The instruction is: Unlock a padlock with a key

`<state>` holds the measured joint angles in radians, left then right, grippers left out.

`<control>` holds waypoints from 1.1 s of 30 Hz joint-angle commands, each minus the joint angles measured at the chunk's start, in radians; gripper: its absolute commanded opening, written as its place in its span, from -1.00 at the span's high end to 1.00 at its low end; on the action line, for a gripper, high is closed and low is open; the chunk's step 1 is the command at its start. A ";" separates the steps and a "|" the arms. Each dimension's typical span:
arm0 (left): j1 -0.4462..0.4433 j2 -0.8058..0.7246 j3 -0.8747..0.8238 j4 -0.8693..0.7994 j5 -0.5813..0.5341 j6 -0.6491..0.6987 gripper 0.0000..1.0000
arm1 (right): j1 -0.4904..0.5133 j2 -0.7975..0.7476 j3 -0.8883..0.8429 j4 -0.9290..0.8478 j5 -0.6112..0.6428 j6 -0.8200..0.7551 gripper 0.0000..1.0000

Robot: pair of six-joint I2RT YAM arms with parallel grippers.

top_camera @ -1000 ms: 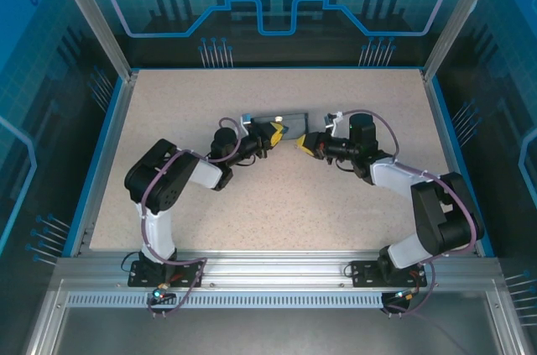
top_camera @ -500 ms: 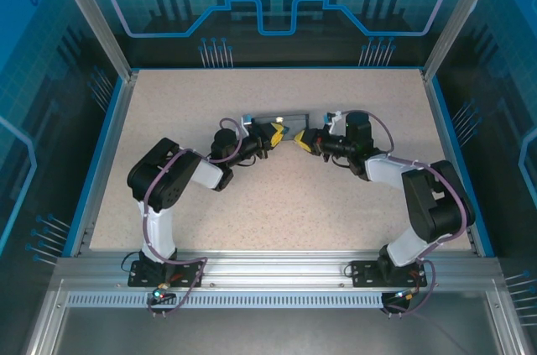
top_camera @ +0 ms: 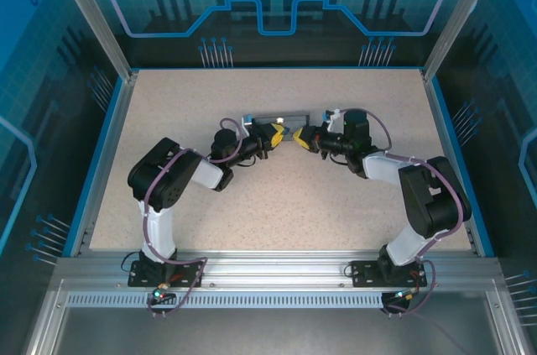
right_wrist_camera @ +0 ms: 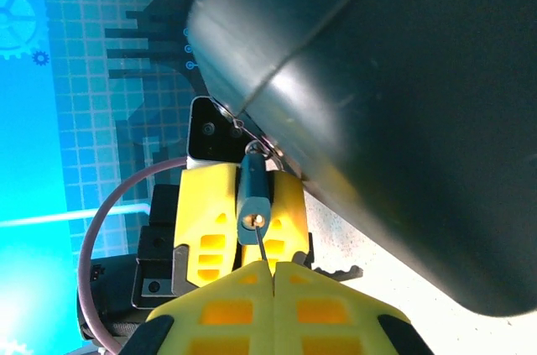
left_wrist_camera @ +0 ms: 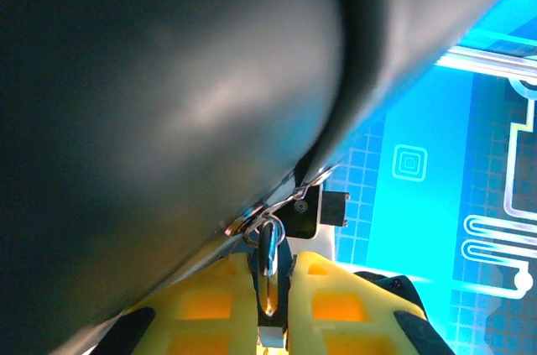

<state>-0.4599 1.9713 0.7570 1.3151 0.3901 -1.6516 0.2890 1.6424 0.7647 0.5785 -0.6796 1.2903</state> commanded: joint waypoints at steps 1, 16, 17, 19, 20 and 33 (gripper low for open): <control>0.006 0.008 0.036 0.083 0.019 -0.008 1.00 | 0.009 0.013 0.026 0.034 0.013 0.008 1.00; 0.005 0.009 0.036 0.084 0.019 -0.008 1.00 | 0.013 0.033 0.018 0.052 0.014 0.011 1.00; 0.006 0.009 0.035 0.083 0.019 -0.006 1.00 | 0.013 0.030 0.016 0.051 0.014 0.010 1.00; 0.006 0.009 0.035 0.084 0.021 -0.005 1.00 | 0.014 0.026 0.013 0.045 0.014 0.006 1.00; 0.006 0.009 0.036 0.083 0.021 -0.006 1.00 | 0.013 0.027 0.013 0.044 0.014 0.006 1.00; 0.005 0.000 0.034 0.084 0.025 -0.002 1.00 | 0.013 0.044 0.034 0.046 0.036 0.019 1.00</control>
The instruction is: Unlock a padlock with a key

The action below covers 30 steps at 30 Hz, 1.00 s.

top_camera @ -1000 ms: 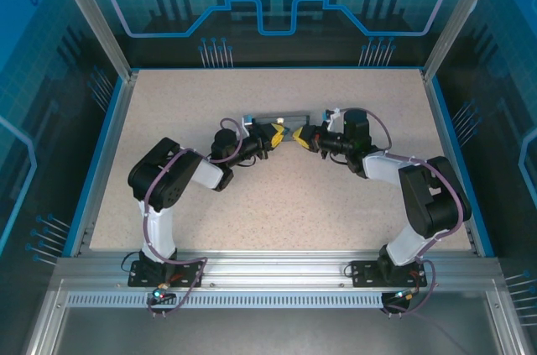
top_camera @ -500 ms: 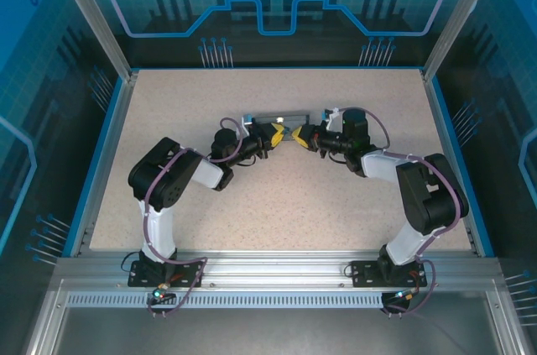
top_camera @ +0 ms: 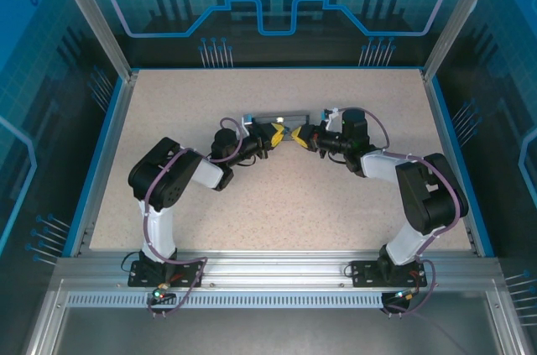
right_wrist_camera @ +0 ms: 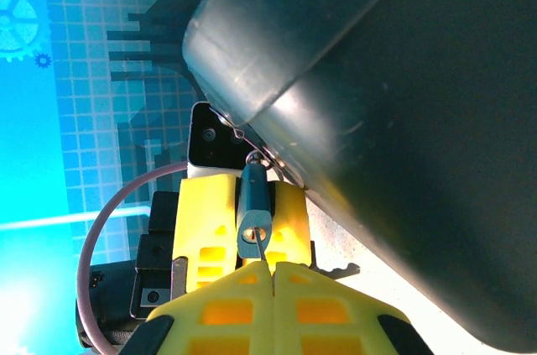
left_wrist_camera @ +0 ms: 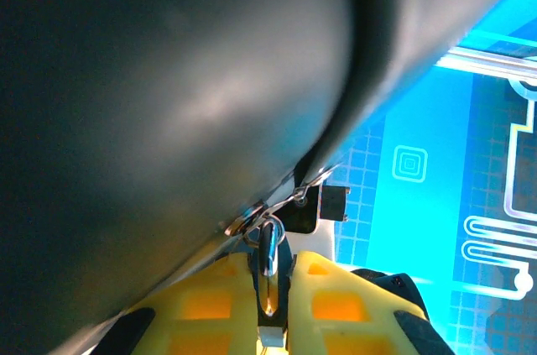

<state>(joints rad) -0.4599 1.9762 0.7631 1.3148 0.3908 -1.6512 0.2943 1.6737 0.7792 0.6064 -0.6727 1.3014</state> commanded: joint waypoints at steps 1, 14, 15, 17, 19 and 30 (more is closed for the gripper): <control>0.005 -0.005 0.028 0.084 0.024 -0.003 1.00 | 0.008 0.015 0.020 0.018 0.034 0.009 1.00; 0.006 -0.011 0.023 0.085 0.025 -0.002 1.00 | 0.006 0.031 0.014 0.024 0.062 0.020 1.00; 0.006 -0.011 0.021 0.084 0.023 -0.002 1.00 | 0.005 0.031 0.010 0.024 0.068 0.021 1.00; 0.005 -0.010 0.020 0.084 0.023 -0.002 1.00 | 0.004 0.028 0.006 0.026 0.068 0.022 1.00; 0.005 -0.010 0.018 0.084 0.023 -0.001 1.00 | 0.003 0.027 0.003 0.029 0.074 0.026 1.00; 0.006 -0.005 0.019 0.084 0.020 -0.001 1.00 | 0.000 0.017 -0.003 0.023 0.085 0.036 1.00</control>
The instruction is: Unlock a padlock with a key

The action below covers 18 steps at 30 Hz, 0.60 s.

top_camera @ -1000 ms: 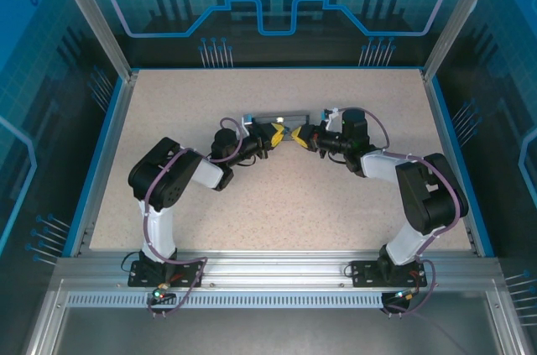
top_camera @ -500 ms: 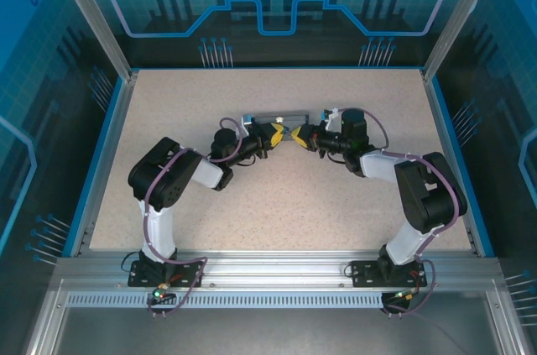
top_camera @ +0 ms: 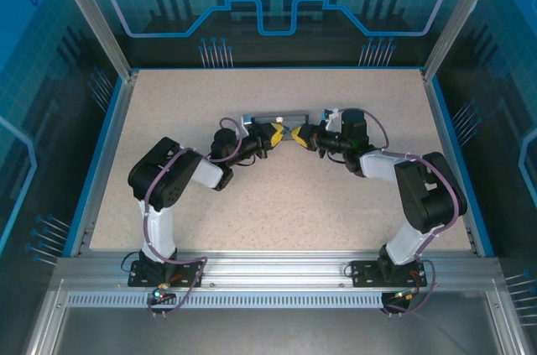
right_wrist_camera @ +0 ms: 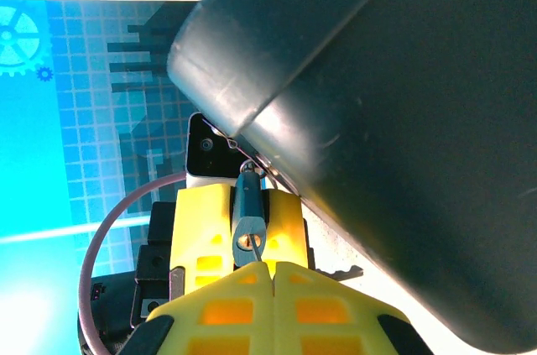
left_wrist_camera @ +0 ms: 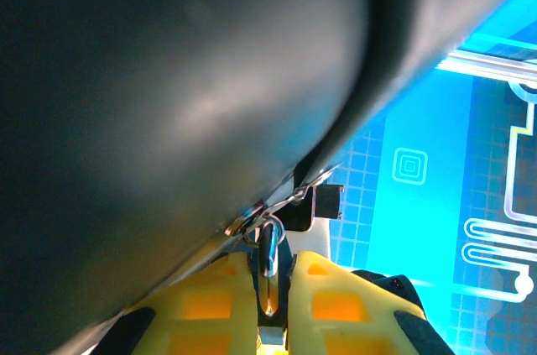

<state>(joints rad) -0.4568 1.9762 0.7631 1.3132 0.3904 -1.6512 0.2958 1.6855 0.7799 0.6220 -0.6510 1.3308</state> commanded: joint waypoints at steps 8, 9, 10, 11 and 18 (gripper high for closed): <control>0.003 -0.004 0.015 0.086 0.015 0.002 1.00 | -0.006 -0.018 -0.022 0.006 0.070 0.013 1.00; 0.003 -0.005 0.015 0.086 0.016 0.002 1.00 | -0.006 -0.022 -0.023 0.001 0.072 0.012 1.00; 0.003 -0.006 0.013 0.086 0.015 0.003 1.00 | -0.007 -0.026 -0.024 -0.001 0.076 0.014 1.00; 0.003 -0.007 0.013 0.086 0.015 0.004 1.00 | -0.007 -0.025 -0.022 -0.003 0.076 0.013 1.00; 0.001 -0.008 0.020 0.085 0.018 0.008 1.00 | 0.013 -0.004 0.003 0.017 0.085 0.052 1.00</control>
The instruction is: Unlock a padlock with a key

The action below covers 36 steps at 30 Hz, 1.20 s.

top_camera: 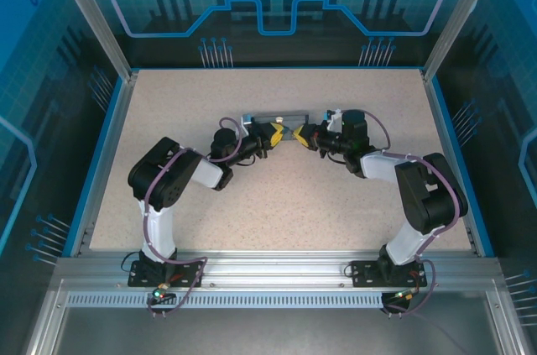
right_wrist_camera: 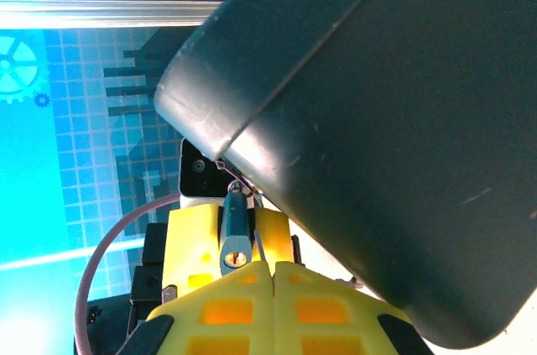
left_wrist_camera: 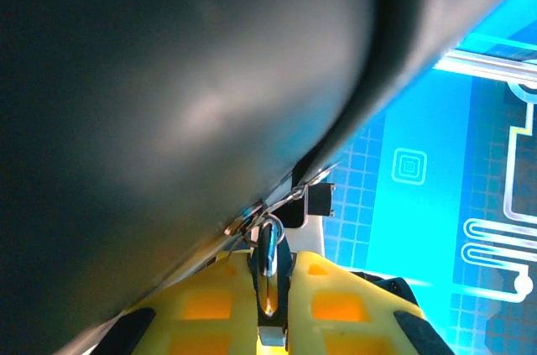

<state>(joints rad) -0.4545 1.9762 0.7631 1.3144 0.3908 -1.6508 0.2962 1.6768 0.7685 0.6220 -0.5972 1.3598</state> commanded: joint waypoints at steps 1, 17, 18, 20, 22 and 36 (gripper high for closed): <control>-0.001 -0.008 0.019 0.083 0.017 0.007 1.00 | 0.015 0.007 0.018 0.026 0.033 0.031 1.00; -0.001 -0.008 0.004 0.085 -0.010 0.013 1.00 | 0.027 -0.132 -0.066 -0.080 0.054 -0.024 1.00; -0.001 -0.008 0.002 0.085 -0.010 0.011 1.00 | 0.029 -0.128 -0.066 -0.075 0.055 -0.021 1.00; -0.001 -0.008 0.003 0.085 -0.010 0.011 1.00 | 0.029 -0.117 -0.059 -0.063 0.054 -0.017 1.00; -0.001 -0.008 0.001 0.085 -0.010 0.011 1.00 | 0.031 -0.107 -0.050 -0.053 0.054 -0.011 1.00; -0.004 -0.005 0.005 0.084 -0.008 0.010 1.00 | 0.049 -0.061 -0.005 -0.027 0.058 0.002 1.00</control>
<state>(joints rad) -0.4545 1.9762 0.7631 1.3148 0.3901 -1.6505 0.3294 1.6020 0.7330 0.5694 -0.5518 1.3617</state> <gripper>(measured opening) 0.115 0.044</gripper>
